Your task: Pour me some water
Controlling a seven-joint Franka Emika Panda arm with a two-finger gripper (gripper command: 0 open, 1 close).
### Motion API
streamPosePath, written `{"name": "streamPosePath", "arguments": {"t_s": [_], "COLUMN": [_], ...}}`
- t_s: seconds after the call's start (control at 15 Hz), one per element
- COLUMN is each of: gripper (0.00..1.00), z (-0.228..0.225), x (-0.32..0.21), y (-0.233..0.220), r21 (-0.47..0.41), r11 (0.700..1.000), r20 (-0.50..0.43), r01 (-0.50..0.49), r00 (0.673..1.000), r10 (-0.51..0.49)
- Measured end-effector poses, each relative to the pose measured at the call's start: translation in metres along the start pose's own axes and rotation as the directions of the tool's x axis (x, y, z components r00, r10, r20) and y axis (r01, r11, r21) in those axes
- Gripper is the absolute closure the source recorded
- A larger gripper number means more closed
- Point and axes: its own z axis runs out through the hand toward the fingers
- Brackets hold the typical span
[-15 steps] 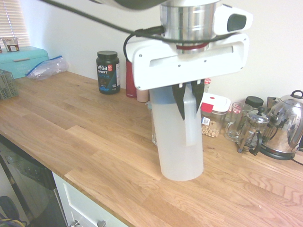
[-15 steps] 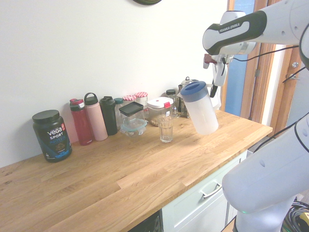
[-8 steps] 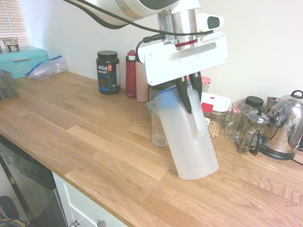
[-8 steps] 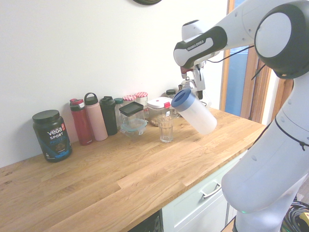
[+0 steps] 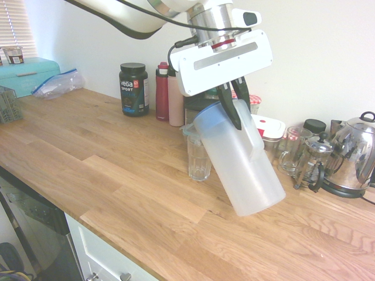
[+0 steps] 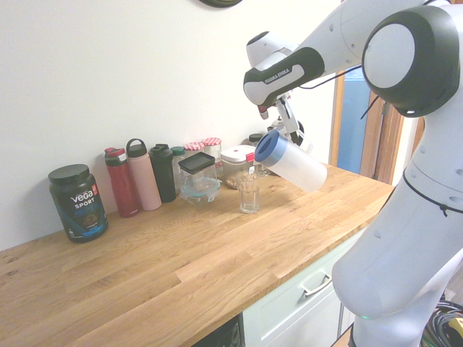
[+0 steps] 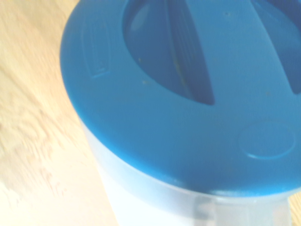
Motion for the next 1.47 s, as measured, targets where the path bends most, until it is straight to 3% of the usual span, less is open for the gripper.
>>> {"name": "streamPosePath", "arguments": {"t_s": [0.47,0.8,1.13,1.27,1.47], "gripper": [1.00,1.00,1.00,1.00,1.00], "z": [0.011,0.011,-0.002,-0.003,0.016], "x": [0.026,0.031,-0.021,-0.056,-0.096], "y": [-0.026,-0.030,0.033,0.065,0.094], "r21": [-0.084,-0.058,0.166,0.285,0.463], "r11": [0.995,0.998,0.982,0.950,0.872], "r20": [0.049,0.027,-0.077,-0.132,-0.165], "r01": [0.051,0.011,-0.093,-0.125,-0.161], "r00": [0.998,1.000,0.991,0.977,0.950], "r10": [-0.047,-0.009,0.107,0.168,0.263]}}
